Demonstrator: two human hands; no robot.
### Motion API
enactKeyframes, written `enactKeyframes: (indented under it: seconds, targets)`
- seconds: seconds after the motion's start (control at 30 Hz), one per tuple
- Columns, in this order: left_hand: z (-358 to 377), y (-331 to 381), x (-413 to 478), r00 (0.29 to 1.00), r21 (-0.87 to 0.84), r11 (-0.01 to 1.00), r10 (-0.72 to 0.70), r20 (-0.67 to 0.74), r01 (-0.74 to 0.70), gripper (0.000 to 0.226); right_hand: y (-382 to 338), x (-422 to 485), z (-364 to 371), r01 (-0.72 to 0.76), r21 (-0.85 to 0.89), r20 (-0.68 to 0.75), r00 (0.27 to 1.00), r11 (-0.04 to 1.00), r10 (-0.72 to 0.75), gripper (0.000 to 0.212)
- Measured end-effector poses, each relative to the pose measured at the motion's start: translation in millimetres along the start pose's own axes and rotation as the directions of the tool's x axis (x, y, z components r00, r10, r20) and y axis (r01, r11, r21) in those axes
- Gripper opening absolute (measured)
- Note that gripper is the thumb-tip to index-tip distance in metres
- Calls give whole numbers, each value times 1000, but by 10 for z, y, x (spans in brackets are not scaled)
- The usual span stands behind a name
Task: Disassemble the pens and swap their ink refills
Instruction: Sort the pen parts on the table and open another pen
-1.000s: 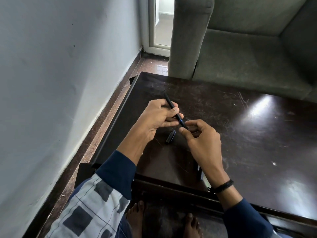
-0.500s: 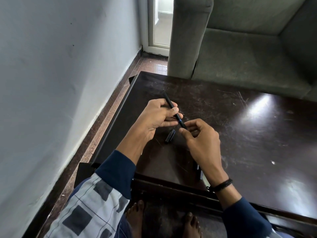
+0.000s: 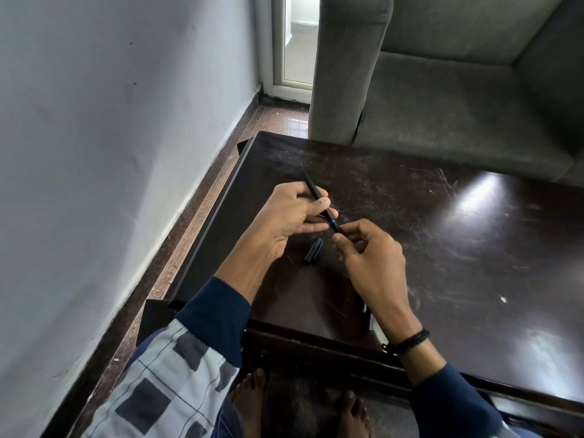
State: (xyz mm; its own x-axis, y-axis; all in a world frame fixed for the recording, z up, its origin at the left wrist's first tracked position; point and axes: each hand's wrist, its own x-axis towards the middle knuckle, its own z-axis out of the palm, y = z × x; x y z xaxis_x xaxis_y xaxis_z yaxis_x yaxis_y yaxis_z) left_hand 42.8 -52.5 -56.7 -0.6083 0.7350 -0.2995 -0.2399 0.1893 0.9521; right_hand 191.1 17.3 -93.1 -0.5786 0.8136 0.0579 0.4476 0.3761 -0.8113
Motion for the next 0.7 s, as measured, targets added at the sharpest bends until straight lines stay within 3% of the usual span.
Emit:
enactKeyframes:
  seconds: [0.17,0.4,0.7]
  targets:
    - [-34,20,7,1000,5,1000,6,-10,-6,15,-29,-3,0,-1,-12,15,1000,1000,1,24]
    - [-18,7,9,1000,5,1000,-3,1,3,15,-26,2,-21,-44,-49,-8,999,998,43,8]
    - [-26,11,12,1000,9,1000,0,2,0,12,-41,7,-31,-67,-77,-7,998,995,67,12]
